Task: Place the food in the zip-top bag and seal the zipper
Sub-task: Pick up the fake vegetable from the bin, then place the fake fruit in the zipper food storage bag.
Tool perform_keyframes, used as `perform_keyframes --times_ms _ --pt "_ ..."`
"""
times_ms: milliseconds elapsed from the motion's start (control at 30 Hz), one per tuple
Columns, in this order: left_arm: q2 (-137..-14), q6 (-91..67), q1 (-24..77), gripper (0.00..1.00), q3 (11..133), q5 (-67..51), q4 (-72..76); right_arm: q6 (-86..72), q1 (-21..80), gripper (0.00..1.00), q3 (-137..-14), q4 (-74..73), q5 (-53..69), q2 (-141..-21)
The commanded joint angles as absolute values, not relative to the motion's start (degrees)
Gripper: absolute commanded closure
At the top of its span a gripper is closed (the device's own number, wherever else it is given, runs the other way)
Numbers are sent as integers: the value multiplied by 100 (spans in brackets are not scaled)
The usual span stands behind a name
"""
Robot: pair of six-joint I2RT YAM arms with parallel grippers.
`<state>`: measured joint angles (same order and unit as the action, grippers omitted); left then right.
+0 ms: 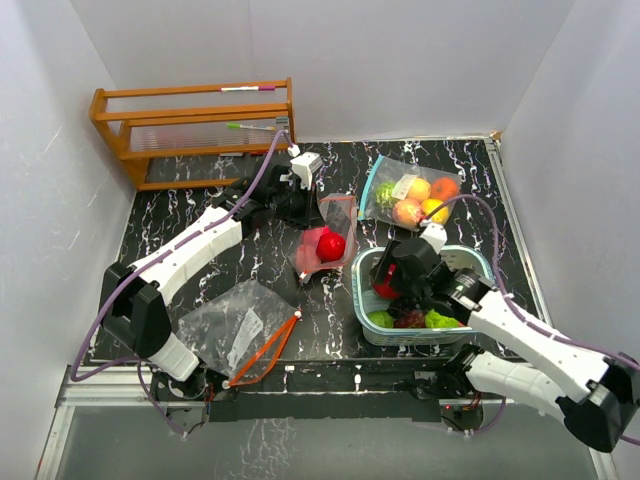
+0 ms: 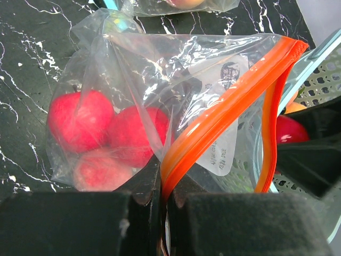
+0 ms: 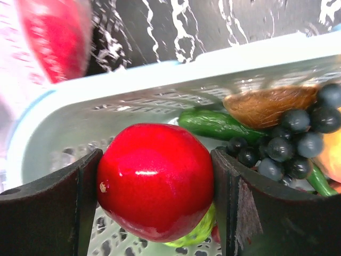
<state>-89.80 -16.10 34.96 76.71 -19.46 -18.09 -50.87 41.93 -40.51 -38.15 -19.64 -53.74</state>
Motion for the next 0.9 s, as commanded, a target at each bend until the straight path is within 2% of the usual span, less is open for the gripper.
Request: perform_keyframes --times_ms 0,200,433,867 --pt "-8837 -1600 3494 100 7639 -2004 -1827 -4874 4209 68 -4781 -4297 -2325 -4815" --pt "-8898 -1591 3489 100 7660 -1995 -1812 -4426 4206 68 -5312 -4657 -2043 -4440" --pt "-8930 -1608 3491 100 7675 -1995 -1793 -4001 4209 68 -5789 -3602 -1225 -4428" --pt "-8895 -1670 3494 100 7728 -2053 -1766 -3674 4216 68 -6205 -702 332 -6304"
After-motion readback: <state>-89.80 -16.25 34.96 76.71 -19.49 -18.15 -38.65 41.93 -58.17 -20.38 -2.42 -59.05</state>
